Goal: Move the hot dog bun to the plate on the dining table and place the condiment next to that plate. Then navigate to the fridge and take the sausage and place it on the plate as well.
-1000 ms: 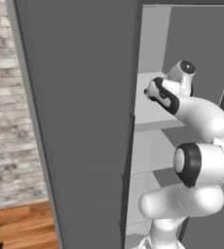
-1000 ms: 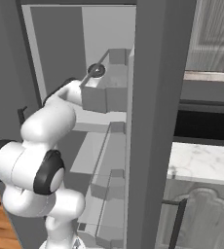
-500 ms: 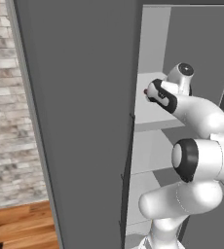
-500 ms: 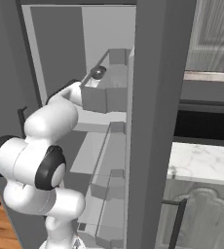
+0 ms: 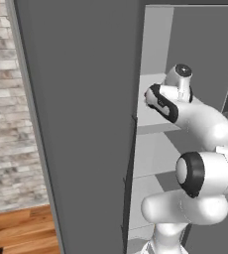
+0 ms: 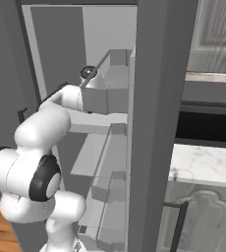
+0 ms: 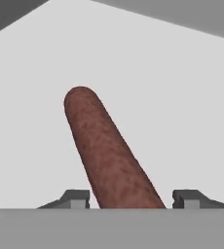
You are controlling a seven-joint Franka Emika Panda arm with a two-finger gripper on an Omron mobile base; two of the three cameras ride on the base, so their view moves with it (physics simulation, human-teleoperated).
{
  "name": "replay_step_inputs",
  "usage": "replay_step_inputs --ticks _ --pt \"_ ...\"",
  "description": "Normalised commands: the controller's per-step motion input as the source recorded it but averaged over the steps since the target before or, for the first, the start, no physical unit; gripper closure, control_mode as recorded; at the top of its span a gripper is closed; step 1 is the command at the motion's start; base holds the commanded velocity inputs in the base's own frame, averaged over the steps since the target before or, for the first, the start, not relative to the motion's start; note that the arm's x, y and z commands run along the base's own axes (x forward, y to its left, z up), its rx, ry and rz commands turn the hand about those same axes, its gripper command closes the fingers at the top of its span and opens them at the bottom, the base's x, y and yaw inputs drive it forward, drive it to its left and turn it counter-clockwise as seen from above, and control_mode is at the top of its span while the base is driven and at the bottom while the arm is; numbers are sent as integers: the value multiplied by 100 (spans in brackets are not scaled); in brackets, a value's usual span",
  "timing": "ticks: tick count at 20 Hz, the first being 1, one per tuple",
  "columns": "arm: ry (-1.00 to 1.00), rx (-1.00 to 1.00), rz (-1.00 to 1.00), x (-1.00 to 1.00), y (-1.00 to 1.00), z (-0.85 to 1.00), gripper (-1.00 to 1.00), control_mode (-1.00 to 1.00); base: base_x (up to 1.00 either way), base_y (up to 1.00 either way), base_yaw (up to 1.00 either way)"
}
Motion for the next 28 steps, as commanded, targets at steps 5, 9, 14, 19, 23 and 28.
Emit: replay_step_inputs --ticks 5,9,14,19,23,28 --pt "0 0 -14 -90 63 -7 100 -100 0 0 0" --pt "0 5 -18 -100 32 6 100 -100 0 0 0" --pt "4 11 -18 -100 5 45 100 -100 0 0 0" --pt "4 11 -11 -100 0 47 100 -100 0 0 0" --pt "4 6 -5 -100 0 15 100 -100 0 0 0" --pt "8 0 -1 -100 16 -6 100 -100 0 0 0"
